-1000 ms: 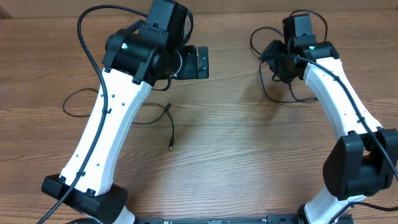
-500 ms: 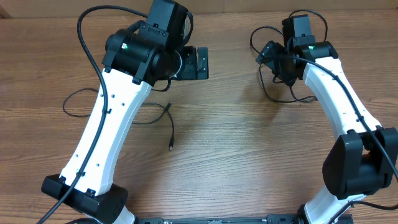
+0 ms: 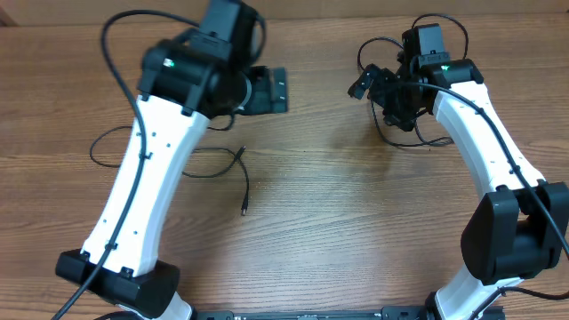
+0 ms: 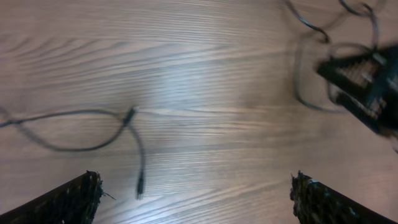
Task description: Untangle cables
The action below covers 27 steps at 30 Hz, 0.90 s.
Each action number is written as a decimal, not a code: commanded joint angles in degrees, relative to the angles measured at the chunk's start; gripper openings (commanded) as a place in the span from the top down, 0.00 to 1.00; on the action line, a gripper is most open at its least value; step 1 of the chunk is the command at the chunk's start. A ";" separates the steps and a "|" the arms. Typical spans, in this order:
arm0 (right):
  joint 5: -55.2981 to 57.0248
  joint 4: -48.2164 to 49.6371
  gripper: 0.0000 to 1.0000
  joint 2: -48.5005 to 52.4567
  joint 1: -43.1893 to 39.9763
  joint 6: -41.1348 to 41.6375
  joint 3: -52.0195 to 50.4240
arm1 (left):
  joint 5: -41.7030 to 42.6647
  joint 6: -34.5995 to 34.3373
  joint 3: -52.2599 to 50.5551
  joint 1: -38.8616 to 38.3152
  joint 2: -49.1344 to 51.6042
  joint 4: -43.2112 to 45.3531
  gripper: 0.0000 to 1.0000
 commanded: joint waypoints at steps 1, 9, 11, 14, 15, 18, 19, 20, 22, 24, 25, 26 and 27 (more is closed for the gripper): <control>-2.95 -0.68 0.00 0.28 1.01 -4.07 -0.24 | 0.00 -3.45 0.90 5.18 -0.13 -1.38 0.00; -2.93 -2.03 0.00 0.28 6.60 -5.29 -0.24 | -2.21 -4.00 0.90 12.44 -0.13 -4.79 0.01; -2.78 -1.51 0.00 0.28 8.57 -6.54 -0.24 | -4.11 -4.00 0.90 13.14 -0.13 -5.42 0.00; -1.86 -1.11 0.00 0.28 11.15 -6.86 -0.24 | -6.60 -4.00 0.87 13.55 -0.13 -6.47 0.00; -1.86 -0.94 0.00 0.28 11.87 -6.86 -0.24 | -7.15 -4.00 0.87 13.57 -0.13 -6.69 0.01; -1.84 -0.15 0.00 0.28 14.38 -6.84 -0.24 | -8.07 -4.00 0.83 13.57 -0.13 -7.30 0.00; -1.62 -0.02 0.00 0.28 15.21 -6.84 -0.24 | -8.07 -4.00 0.83 13.57 -0.13 -7.34 0.01; -1.11 0.13 0.00 0.28 16.02 -6.84 -0.24 | -8.07 -4.00 0.83 13.57 -0.13 -7.34 0.00; 0.09 0.17 0.00 0.28 17.42 -6.82 -0.24 | -8.07 -4.02 0.83 13.64 -0.13 -7.28 0.00; 0.76 0.15 0.00 0.28 18.58 -6.82 -0.24 | -8.04 -4.02 0.83 14.12 -0.13 -7.30 0.00; 0.92 0.15 0.00 0.28 19.02 -6.82 -0.24 | -8.02 -4.02 0.83 14.58 -0.13 -7.39 0.00; 0.92 0.15 0.00 0.28 19.45 -6.82 -0.24 | -8.00 -4.02 0.83 15.15 -0.13 -7.50 0.01; 0.90 0.15 0.00 0.28 19.80 -6.80 -0.24 | -7.96 -4.02 0.83 15.76 -0.11 -7.65 0.00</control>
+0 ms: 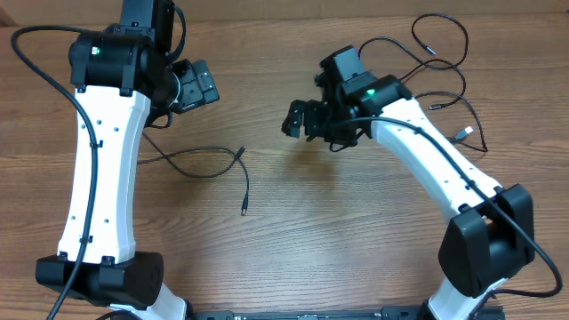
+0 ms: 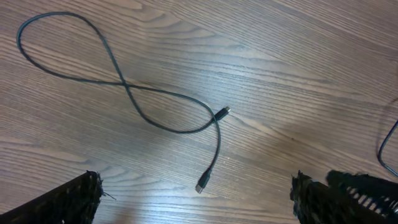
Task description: Untangle cables
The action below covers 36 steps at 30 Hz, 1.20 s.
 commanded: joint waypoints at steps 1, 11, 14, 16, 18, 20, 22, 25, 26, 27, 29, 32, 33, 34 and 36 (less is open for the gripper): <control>1.49 0.20 0.00 0.28 1.33 -0.61 -0.22 | -0.79 -0.98 0.83 2.62 -0.11 -0.39 0.00; 1.53 1.49 0.00 0.28 4.37 -1.79 -0.22 | 0.52 -1.03 0.79 13.09 -0.11 -3.63 0.00; 1.60 2.12 0.00 0.28 5.51 -1.75 -0.22 | 0.55 -2.47 0.74 16.00 -0.11 -4.13 0.01; 2.47 2.73 0.00 0.28 6.12 -1.68 -0.22 | 0.55 -3.19 0.70 17.59 -0.11 -4.48 0.01; 2.58 3.48 0.00 0.28 6.36 -1.68 -0.22 | 0.52 -3.15 0.39 18.99 -0.11 -4.76 0.00; 2.49 4.17 0.00 0.28 6.34 -1.38 -0.22 | 0.52 -3.15 -0.37 20.04 -0.11 -4.90 0.00; 2.32 4.61 0.00 0.28 6.34 -1.27 -0.22 | 0.48 -3.21 -2.56 21.03 -0.11 -4.44 0.00; 2.32 4.46 0.00 0.28 6.40 -1.27 -0.22 | 0.57 -3.43 -5.79 21.97 0.13 -2.49 0.00; 2.32 4.24 0.00 0.28 6.47 -1.29 -0.22 | 0.55 -3.76 -7.04 22.25 0.22 -1.77 0.00; 2.32 4.07 0.00 0.28 6.51 -1.27 -0.22 | 0.57 -3.89 -8.35 22.51 0.33 -1.09 0.00; 2.32 4.04 0.00 0.28 6.69 -1.27 -0.22 | 0.57 -4.44 -10.62 22.84 0.42 -0.09 0.00; 2.34 4.09 0.00 0.28 7.06 -1.29 -0.22 | 0.55 -4.42 -13.62 23.19 0.46 1.77 0.00; 2.34 4.24 0.00 0.28 7.17 -1.29 -0.22 | 0.55 -4.42 -14.25 23.26 0.48 2.21 0.01; 2.34 4.37 0.00 0.28 7.21 -1.29 -0.22 | 0.55 -4.39 -14.86 23.26 0.50 2.69 0.01; 2.34 4.52 0.00 0.28 7.26 -1.29 -0.22 | 0.52 -4.42 -15.74 23.23 0.50 3.02 0.00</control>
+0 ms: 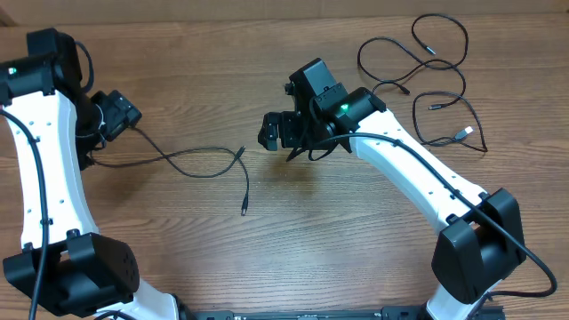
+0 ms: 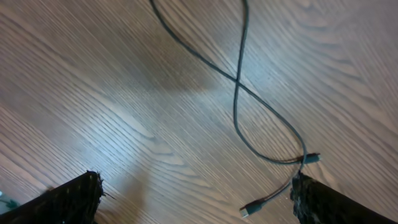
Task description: Untangle cables
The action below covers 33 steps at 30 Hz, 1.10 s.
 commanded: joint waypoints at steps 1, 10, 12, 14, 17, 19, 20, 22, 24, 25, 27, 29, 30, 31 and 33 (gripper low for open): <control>0.52 0.63 0.00 0.28 0.59 -0.07 -0.24 | 0.26 -1.09 -1.62 0.39 0.48 0.42 0.00; 0.52 2.16 0.00 0.28 0.59 -0.09 -0.24 | 0.26 -1.09 -1.66 0.37 0.48 0.42 0.00; 0.50 2.67 0.00 0.28 0.66 -0.31 -0.24 | 0.28 -1.11 -1.66 0.37 0.48 0.46 0.00; 0.55 3.15 0.00 0.33 0.98 -0.74 -0.24 | 0.28 -1.14 -1.66 0.37 0.48 0.66 0.01; 0.59 3.98 0.00 0.61 1.66 -2.25 -0.24 | 0.28 -1.11 -1.66 0.37 0.48 0.81 0.00; 0.57 4.59 0.04 1.16 2.32 -3.08 -0.24 | 0.28 -1.09 -1.66 0.37 0.48 0.79 0.00; 0.57 4.79 0.05 1.44 2.54 -3.08 -0.24 | 0.28 -1.09 -1.66 0.37 0.48 0.79 0.00; 0.57 5.60 0.14 2.47 3.13 -3.10 -0.24 | 0.28 -1.09 -1.66 0.37 0.48 0.79 0.01; 0.57 6.51 0.21 3.80 3.58 -3.30 -0.24 | 0.28 -1.09 -1.66 0.37 0.48 0.81 0.00; 0.52 7.06 0.24 4.66 3.85 -3.50 -0.24 | 0.28 -1.09 -1.66 0.37 0.48 0.79 0.00; 0.52 7.96 0.34 6.23 4.39 -3.87 -0.24 | 0.31 -1.11 -1.66 0.37 0.48 0.79 0.00; 0.55 8.90 0.45 7.80 5.16 -5.64 -0.24 | 0.31 -1.09 -1.66 0.33 0.48 0.79 0.00; 0.55 9.22 0.47 8.41 5.51 -6.43 -0.24 | 0.28 -1.09 -1.66 0.31 0.48 0.79 0.00; 0.52 9.53 0.48 9.09 5.95 -7.30 -0.24 | 0.28 -1.09 -1.66 0.33 0.48 0.79 0.00; 0.55 9.97 0.50 10.29 6.93 -9.25 -0.24 | 0.31 -1.09 -1.66 0.33 0.50 0.79 0.00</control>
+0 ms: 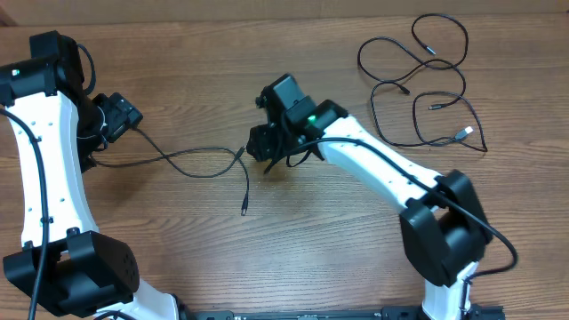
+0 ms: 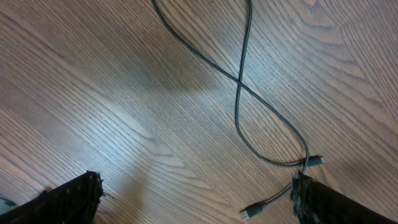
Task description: Untangle cables
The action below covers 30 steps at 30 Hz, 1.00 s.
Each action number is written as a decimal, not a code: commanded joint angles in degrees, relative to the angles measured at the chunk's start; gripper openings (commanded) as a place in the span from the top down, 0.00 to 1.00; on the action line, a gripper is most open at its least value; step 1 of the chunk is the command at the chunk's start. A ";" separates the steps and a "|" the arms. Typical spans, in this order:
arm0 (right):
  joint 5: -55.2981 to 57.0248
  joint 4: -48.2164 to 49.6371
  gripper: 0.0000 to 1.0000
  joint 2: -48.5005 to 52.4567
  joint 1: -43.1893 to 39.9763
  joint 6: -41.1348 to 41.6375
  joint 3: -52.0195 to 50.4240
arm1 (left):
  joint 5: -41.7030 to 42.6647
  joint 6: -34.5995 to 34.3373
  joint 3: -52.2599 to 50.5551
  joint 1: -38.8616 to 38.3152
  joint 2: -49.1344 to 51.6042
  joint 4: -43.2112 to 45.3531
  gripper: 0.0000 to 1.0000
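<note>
A thin black cable (image 1: 182,169) lies left of centre. It crosses itself (image 2: 239,83), and its two plug ends (image 1: 242,153) (image 1: 243,212) lie near the middle. My left gripper (image 1: 116,114) hovers at the far left over the cable's loop, open (image 2: 196,182), with nothing between its fingers (image 2: 68,199). My right gripper (image 1: 263,144) reaches in from the right and sits just right of the upper plug end. Its jaws are not readable from overhead. More tangled black cables (image 1: 418,84) lie at the back right.
The wooden table (image 1: 338,240) bears only the cables. The right arm (image 1: 382,169) stretches diagonally across the middle. The left arm (image 1: 49,178) stands along the left edge.
My right gripper has moved left and a little nearer, ending close beside the cable's upper plug end. The left gripper has barely shifted over the loop.
First my left gripper was at the back centre and my right one among the cables at the back right. Then the right gripper was away from that bundle, toward the centre, and the left one further left. Later the left hung over the loop, and the right came up to the plug.
</note>
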 commanded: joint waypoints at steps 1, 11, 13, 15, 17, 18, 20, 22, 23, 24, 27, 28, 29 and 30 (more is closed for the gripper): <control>0.13 1.01 0.52 1.97 2.10 -4.44 -0.20 | 0.28 -0.74 -0.46 0.26 0.48 0.00 0.00; 4.28 3.34 0.54 5.97 6.43 -7.63 -0.20 | 0.28 -0.74 -0.46 0.24 0.48 0.02 0.00; 5.60 3.87 0.55 6.45 7.17 -8.46 -0.20 | 0.28 -0.74 -0.46 0.24 0.48 0.02 0.00; 7.87 4.50 0.55 7.19 7.85 -8.44 -0.20 | 0.28 -0.74 -0.46 0.24 0.48 0.00 0.01; 9.88 5.68 0.55 8.15 8.35 -8.46 -0.20 | 0.28 -0.74 -0.46 0.24 0.48 0.02 0.00; 10.67 6.05 0.54 8.37 8.44 -8.46 -0.20 | 0.28 -0.74 -0.46 0.24 0.48 0.02 0.01; 11.76 6.95 0.55 8.79 8.44 -8.63 -0.20 | 0.28 -0.74 -0.46 0.24 0.48 0.02 0.00; 12.11 8.39 0.58 9.14 8.44 -8.66 -0.20 | 0.26 -0.74 -0.46 0.24 0.48 0.02 0.00; 12.11 9.11 0.59 9.29 8.44 -8.87 -0.20 | 0.28 -0.74 -0.46 0.24 0.48 0.02 0.00; 12.09 9.57 0.59 9.46 8.44 -9.35 -0.20 | 0.28 -0.74 -0.46 0.22 0.48 0.02 0.00; 12.09 10.64 0.61 10.19 8.44 -10.10 -0.20 | 0.28 -0.74 -0.46 0.22 0.48 0.02 0.00; 12.11 10.67 0.61 10.36 8.44 -10.12 -0.20 | 0.26 -0.74 -0.46 0.24 0.50 0.02 0.00; 12.11 10.67 0.61 10.60 8.44 -10.12 -0.20 | 0.28 -0.74 -0.46 0.22 0.48 0.02 0.01; 12.09 10.67 0.61 10.86 8.44 -10.10 -0.20 | 0.26 -0.74 -0.46 0.22 0.48 0.02 0.00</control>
